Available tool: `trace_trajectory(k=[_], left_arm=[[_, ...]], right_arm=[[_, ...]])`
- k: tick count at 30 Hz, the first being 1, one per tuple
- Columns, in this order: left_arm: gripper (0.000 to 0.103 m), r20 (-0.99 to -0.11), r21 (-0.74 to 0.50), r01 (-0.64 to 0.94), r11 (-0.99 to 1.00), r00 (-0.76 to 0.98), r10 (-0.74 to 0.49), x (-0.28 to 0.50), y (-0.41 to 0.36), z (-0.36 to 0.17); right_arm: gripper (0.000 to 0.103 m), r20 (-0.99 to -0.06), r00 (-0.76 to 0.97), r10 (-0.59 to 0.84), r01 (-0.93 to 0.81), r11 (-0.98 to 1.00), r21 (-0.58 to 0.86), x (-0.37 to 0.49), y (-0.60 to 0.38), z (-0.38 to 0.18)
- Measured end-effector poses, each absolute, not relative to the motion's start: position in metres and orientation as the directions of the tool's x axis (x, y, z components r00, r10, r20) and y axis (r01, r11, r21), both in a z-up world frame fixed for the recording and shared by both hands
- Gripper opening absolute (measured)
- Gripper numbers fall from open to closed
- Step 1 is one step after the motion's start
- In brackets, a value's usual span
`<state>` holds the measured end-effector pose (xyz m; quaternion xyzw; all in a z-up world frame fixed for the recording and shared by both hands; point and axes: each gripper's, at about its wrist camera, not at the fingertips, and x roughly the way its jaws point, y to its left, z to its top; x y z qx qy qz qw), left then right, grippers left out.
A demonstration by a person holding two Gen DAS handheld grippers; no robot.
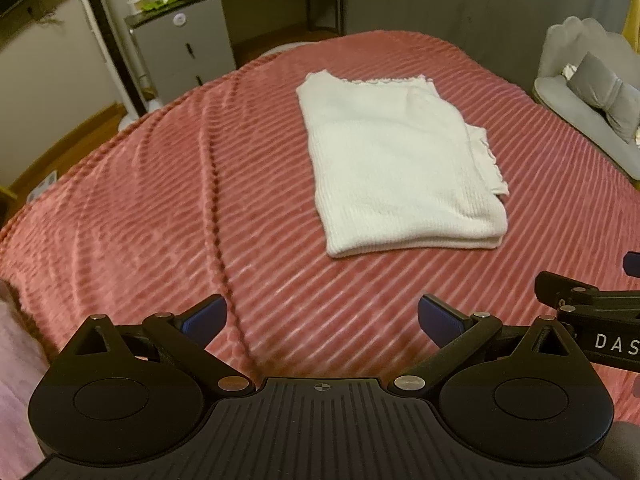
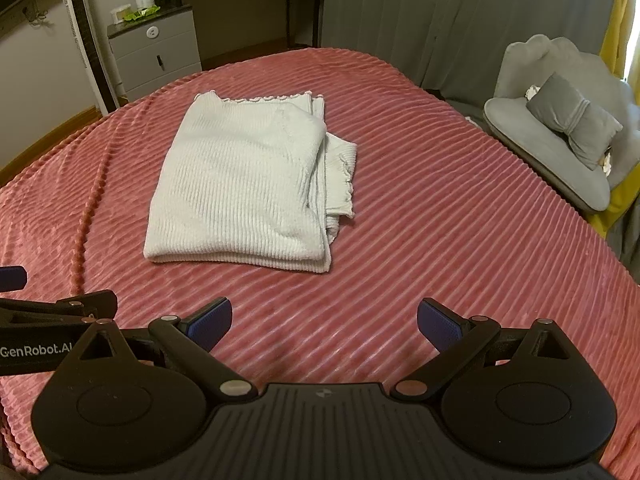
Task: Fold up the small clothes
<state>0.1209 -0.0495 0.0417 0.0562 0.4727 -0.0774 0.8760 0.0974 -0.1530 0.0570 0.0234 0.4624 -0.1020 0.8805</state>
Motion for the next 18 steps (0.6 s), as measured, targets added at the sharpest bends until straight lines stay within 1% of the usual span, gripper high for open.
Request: trace_trajectory(k=[18], left_arm=[[0.103,-0.829,0.018,0.193,0.981,0.552,-0.093,0.1226,-0.0551,0.0418]], right_arm=[[0.099,-0.805,0.567,-0.173,0.209,0.976,-0.062,0.0965,-0.1583,0.0573]])
